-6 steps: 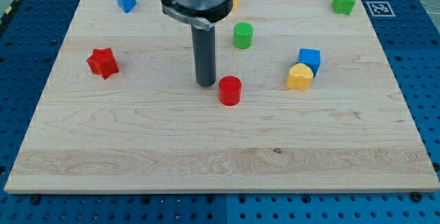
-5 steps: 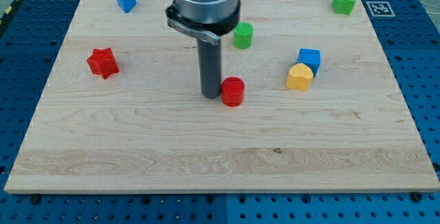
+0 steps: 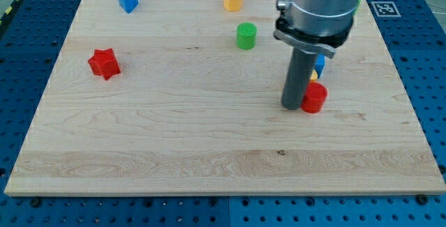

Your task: Put the red circle at the center right side of the board

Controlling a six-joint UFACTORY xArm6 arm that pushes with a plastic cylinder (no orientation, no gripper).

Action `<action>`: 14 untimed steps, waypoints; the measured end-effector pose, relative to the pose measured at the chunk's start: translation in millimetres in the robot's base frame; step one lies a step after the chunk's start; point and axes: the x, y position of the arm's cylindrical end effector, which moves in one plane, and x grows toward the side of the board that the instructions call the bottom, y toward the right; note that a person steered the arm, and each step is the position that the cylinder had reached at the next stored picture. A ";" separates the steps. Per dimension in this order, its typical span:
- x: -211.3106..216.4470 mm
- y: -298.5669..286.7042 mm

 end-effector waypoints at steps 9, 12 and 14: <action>-19.7 78.9; -41.7 96.5; -53.5 71.2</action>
